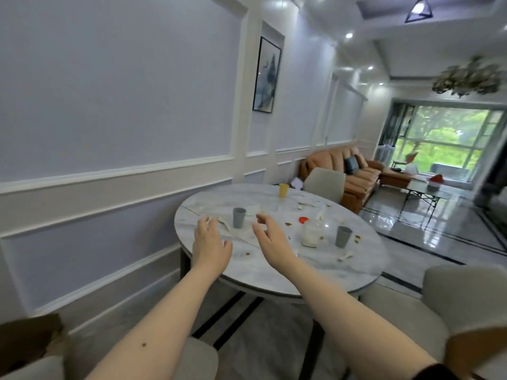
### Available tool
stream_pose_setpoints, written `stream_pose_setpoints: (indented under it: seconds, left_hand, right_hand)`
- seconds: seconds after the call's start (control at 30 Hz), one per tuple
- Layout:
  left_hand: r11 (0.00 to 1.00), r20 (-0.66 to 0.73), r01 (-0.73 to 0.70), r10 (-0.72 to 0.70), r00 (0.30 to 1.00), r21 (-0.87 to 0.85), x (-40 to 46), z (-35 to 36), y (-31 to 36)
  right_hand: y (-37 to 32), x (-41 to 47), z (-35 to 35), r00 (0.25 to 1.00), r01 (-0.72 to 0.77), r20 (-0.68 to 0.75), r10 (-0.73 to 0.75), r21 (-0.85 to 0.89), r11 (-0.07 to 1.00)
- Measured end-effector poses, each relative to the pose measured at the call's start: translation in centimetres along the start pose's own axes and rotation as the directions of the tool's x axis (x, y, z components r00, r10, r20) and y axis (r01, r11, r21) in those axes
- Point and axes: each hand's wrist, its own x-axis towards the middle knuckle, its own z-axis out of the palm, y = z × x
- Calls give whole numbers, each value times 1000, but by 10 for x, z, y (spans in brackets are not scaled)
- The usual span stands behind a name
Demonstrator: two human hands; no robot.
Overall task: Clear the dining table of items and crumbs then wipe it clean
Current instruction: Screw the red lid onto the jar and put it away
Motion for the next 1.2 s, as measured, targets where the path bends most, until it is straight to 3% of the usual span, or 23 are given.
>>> stream_pose_setpoints:
  seconds: [0.4, 0.8, 1.2]
  left_hand:
    - [991, 220, -107, 124, 968, -86, 37, 157, 72]
    - [989, 286, -30, 70, 956, -142, 173, 251, 63]
    - [992, 373, 7, 40, 927, -126, 248, 340, 57]
  right_hand:
    - [135, 17, -100, 962, -243, -147, 231, -72, 967]
    - [198, 149, -101, 943, -307, -155, 293, -77, 949]
    - [280, 240, -114, 923, -370, -157, 352, -102, 924]
